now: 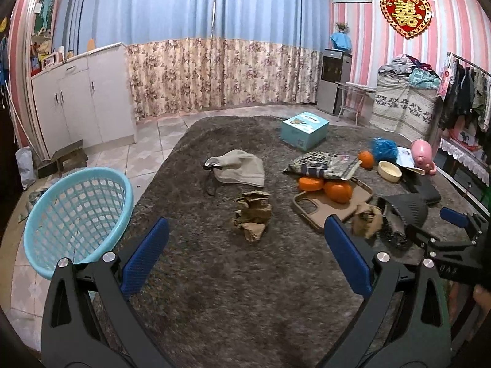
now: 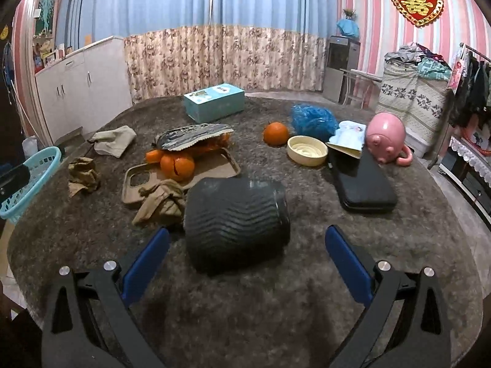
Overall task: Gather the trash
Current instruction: 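Grasp the brown crumpled paper with the left tool while the right tool grasps the black ribbed cylinder, then carry the paper with the left tool while the right tool carries the cylinder to the blue basket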
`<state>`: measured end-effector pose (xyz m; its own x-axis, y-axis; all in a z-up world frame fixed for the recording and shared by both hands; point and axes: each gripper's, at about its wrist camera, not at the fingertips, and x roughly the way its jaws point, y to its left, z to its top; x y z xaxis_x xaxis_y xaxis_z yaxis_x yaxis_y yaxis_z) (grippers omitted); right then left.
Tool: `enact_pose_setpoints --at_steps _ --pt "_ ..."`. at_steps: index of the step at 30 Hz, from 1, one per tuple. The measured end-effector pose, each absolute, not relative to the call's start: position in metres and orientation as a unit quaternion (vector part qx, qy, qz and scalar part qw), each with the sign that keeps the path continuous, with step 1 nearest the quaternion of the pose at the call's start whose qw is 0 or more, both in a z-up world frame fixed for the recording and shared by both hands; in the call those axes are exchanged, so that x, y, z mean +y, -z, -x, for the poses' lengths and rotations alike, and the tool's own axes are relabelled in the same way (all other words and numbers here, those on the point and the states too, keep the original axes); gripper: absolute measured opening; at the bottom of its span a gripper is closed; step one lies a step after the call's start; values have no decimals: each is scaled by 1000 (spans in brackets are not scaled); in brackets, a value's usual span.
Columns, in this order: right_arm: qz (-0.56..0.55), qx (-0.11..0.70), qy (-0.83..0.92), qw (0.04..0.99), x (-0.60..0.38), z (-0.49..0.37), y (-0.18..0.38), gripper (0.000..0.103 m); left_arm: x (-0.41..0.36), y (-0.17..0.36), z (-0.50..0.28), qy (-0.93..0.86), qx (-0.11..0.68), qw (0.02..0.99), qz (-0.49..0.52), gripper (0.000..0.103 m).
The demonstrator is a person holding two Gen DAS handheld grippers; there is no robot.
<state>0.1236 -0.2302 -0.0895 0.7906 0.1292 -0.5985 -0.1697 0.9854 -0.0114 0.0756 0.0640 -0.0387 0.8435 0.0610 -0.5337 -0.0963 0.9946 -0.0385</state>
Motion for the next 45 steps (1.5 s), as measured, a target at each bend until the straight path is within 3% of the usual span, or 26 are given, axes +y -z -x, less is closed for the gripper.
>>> enact_pose_setpoints --at_steps 7,11,20,23,25,27,45 --pt "52 332 -88 938 -227 -142 95 98 78 54 -103 -44 307 950 42 98" --pt "48 344 -111 931 -227 -146 98 74 73 62 -120 -49 319 946 26 98" --pt "27 318 -107 942 -241 -138 86 74 62 78 -159 -42 350 936 19 97" --pt "17 319 -103 942 -248 -142 81 74 60 82 -168 -36 357 933 26 87" --pt "15 322 -102 941 -251 -144 80 74 60 87 -175 -32 370 928 30 60" --pt "14 320 -101 942 -254 -144 77 74 61 91 -179 -23 383 923 40 43" --pt "45 257 -122 958 -214 -142 20 74 88 19 -118 -72 304 949 39 42"
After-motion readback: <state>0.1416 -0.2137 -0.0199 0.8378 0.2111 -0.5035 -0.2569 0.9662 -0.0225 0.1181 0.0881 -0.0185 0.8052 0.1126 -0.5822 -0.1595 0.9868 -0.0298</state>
